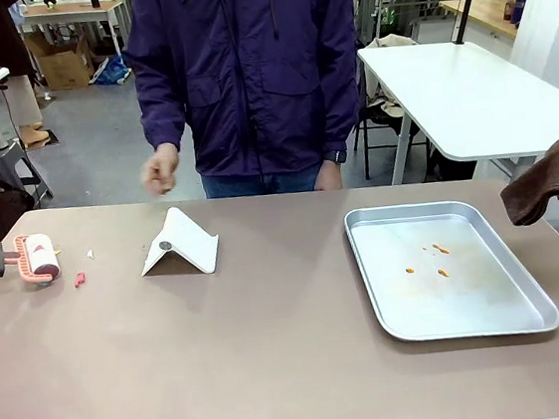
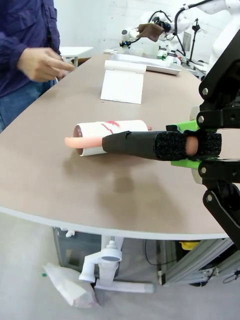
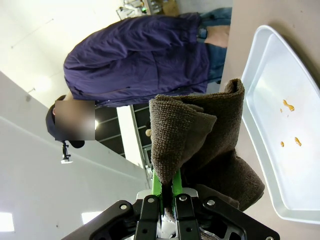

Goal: Clean the surface of the table.
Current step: If a person points to the right, clean the right side of the table with your right hand, and if they point to the left, clean the left side with your left hand.

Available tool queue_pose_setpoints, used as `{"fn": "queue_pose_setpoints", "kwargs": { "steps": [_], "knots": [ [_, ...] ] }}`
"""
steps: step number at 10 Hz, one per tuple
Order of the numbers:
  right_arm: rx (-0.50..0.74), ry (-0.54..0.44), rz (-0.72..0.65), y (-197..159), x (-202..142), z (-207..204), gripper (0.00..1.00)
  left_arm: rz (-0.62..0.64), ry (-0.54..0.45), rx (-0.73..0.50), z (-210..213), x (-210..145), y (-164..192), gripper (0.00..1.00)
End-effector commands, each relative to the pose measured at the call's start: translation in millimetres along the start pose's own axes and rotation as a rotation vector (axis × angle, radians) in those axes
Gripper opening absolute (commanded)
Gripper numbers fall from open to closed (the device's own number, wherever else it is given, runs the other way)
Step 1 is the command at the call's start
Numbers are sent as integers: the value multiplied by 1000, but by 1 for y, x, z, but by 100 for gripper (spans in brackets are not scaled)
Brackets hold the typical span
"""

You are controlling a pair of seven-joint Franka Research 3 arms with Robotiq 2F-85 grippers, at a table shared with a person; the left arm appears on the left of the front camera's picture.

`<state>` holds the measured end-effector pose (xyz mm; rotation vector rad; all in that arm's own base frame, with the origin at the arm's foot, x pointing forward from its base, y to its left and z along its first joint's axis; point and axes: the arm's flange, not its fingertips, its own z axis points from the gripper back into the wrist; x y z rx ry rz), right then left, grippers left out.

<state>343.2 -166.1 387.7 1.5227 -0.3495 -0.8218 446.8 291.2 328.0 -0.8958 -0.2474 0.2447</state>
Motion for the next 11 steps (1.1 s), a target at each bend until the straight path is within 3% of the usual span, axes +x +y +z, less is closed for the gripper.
{"fn": "queue_pose_setpoints", "kwargs": {
  "steps": [1,11],
  "knots": [
    [6,15,7,3,-2,4,5,-9,76,52,-20,0,4,22],
    [6,15,7,3,-2,4,5,44,140,-86,-74,50,-46,22]
  ]
}}
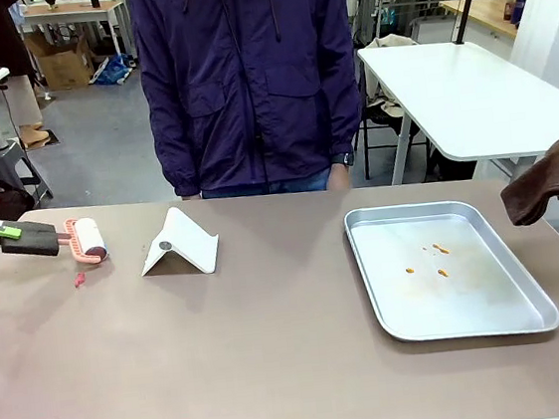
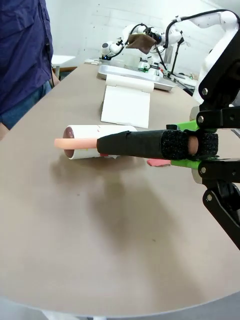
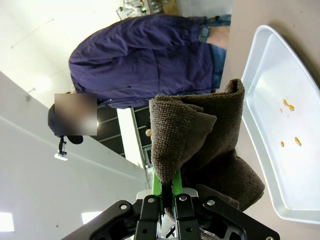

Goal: Clean the surface of the table.
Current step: If a person points to the right, clean the right side of the table with your right hand, and if they point to the left, clean the left side with your left hand.

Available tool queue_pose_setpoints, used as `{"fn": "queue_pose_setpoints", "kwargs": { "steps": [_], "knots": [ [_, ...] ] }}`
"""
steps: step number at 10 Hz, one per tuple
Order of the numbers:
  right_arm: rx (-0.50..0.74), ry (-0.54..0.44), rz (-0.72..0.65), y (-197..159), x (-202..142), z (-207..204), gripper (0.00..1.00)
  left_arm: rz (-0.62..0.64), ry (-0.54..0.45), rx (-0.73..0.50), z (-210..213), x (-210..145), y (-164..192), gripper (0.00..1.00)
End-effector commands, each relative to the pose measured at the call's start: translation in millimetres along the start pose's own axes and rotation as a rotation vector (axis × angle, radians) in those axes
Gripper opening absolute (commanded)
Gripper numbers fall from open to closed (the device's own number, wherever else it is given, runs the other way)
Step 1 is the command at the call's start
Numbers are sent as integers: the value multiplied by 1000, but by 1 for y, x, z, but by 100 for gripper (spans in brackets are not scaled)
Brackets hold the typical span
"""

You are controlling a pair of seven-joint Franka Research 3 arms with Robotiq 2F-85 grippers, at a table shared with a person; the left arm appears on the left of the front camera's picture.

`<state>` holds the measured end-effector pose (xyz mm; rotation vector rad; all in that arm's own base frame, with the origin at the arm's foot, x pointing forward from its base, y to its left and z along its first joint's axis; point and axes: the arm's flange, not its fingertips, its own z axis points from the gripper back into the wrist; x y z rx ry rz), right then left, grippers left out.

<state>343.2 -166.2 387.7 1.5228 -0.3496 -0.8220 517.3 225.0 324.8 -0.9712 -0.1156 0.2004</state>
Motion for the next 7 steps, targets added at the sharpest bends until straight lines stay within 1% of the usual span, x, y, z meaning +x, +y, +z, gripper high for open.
{"fn": "queue_pose_setpoints", "kwargs": {
  "steps": [1,3,5,6,7],
  "knots": [
    [6,16,7,3,-2,4,5,-4,-25,-69,2,6,-4,22],
    [6,16,7,3,-2,4,5,-69,-47,-155,23,-7,-16,22],
    [6,16,7,3,-2,4,5,-115,-8,-216,64,-37,-27,22],
    [6,16,7,3,-2,4,5,-112,32,-192,87,-56,-25,22],
    [6,16,7,3,-2,4,5,-100,71,-172,101,-70,-16,22]
  ]
}}
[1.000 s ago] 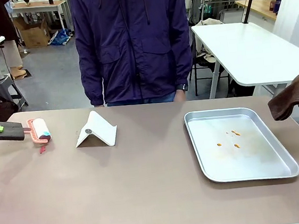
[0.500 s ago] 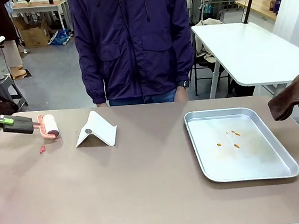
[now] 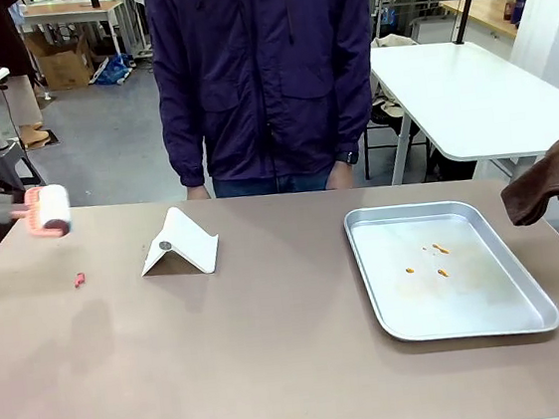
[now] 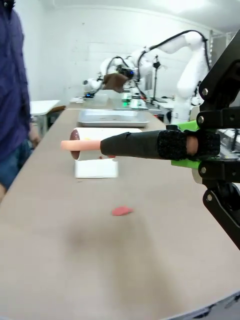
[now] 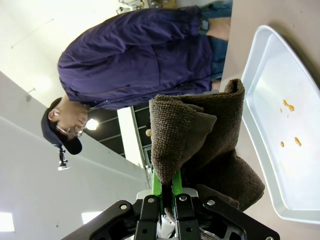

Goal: Clean the surface of the table.
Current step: If a person points to the right, clean the right side of the table with your right hand, and if they point to the left, clean the left side with your left hand.

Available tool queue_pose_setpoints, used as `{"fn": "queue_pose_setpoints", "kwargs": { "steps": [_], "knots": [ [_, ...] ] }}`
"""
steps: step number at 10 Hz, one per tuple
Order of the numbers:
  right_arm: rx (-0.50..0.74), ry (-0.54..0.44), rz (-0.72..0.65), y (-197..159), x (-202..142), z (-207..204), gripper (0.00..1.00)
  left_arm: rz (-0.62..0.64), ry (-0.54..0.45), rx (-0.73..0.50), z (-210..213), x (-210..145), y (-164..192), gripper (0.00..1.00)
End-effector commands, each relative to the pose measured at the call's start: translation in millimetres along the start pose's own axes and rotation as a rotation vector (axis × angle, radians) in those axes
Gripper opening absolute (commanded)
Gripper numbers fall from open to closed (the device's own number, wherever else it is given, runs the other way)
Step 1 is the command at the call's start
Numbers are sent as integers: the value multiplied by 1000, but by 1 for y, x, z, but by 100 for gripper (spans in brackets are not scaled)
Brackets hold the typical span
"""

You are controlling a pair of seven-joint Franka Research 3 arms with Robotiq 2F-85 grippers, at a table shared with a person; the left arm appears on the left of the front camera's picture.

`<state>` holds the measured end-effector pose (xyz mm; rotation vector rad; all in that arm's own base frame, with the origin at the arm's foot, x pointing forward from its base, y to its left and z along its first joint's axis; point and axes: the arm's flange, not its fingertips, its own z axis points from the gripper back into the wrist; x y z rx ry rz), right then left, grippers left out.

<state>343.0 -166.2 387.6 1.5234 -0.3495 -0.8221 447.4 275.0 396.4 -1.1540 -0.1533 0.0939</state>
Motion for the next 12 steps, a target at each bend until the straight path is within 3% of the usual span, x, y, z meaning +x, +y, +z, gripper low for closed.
{"fn": "queue_pose_setpoints", "kwargs": {
  "steps": [1,3,10,12],
  "knots": [
    [6,15,8,3,-2,4,5,1,59,58,17,-28,16,22],
    [6,15,8,3,-2,4,5,-15,145,147,25,-49,38,22],
    [6,15,8,3,-2,4,5,78,53,170,-10,-24,64,22],
    [6,15,8,3,-2,4,5,99,70,180,-28,-24,64,22]
  ]
}}
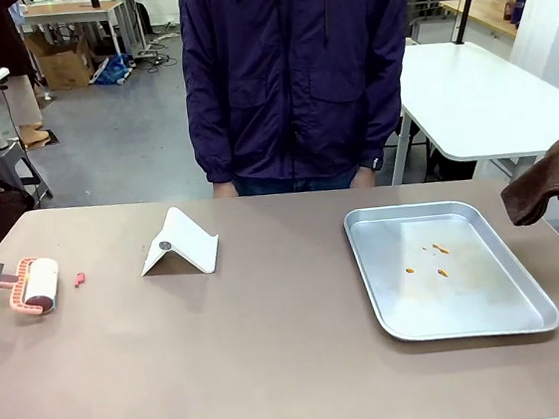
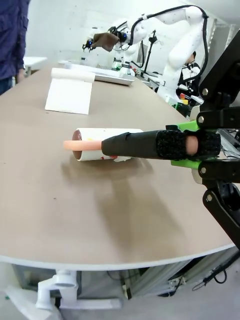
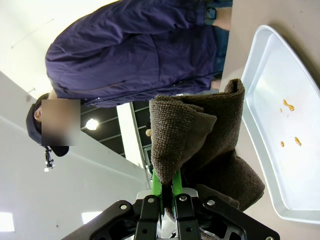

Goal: Clean the surface of the table.
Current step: If a person points to the right, clean the right side of the table with your right hand, and if they point to the left, clean the left side with your left hand.

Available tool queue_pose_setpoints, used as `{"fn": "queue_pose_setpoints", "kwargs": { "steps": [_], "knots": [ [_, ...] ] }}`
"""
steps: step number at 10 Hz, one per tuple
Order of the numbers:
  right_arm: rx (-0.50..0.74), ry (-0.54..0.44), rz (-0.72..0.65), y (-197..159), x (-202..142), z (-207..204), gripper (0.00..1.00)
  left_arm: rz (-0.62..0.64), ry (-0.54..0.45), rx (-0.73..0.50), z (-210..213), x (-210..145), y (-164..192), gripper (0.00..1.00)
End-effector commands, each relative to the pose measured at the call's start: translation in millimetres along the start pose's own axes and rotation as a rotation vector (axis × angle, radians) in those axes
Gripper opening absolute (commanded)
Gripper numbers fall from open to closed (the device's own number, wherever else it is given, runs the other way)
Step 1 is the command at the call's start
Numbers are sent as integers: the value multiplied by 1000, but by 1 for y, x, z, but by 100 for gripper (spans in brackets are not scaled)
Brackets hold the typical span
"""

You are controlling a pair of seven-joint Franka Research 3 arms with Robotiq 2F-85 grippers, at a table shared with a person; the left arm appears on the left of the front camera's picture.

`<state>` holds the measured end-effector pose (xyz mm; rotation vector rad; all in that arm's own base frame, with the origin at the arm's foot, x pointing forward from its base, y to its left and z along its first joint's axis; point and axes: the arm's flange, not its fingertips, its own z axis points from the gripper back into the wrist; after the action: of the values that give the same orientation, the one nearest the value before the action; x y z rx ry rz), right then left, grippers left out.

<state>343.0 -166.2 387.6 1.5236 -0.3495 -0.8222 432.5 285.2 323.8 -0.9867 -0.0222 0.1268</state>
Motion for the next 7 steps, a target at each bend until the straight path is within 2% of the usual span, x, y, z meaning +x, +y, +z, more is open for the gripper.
{"fn": "queue_pose_setpoints", "kwargs": {
  "steps": [1,3,7],
  "knots": [
    [6,15,8,3,-2,4,5,43,-17,27,-19,-1,-6,22],
    [6,15,8,3,-2,4,5,79,-8,61,-36,4,-3,22],
    [6,15,8,3,-2,4,5,58,28,37,-72,7,-21,22]
  ]
}}
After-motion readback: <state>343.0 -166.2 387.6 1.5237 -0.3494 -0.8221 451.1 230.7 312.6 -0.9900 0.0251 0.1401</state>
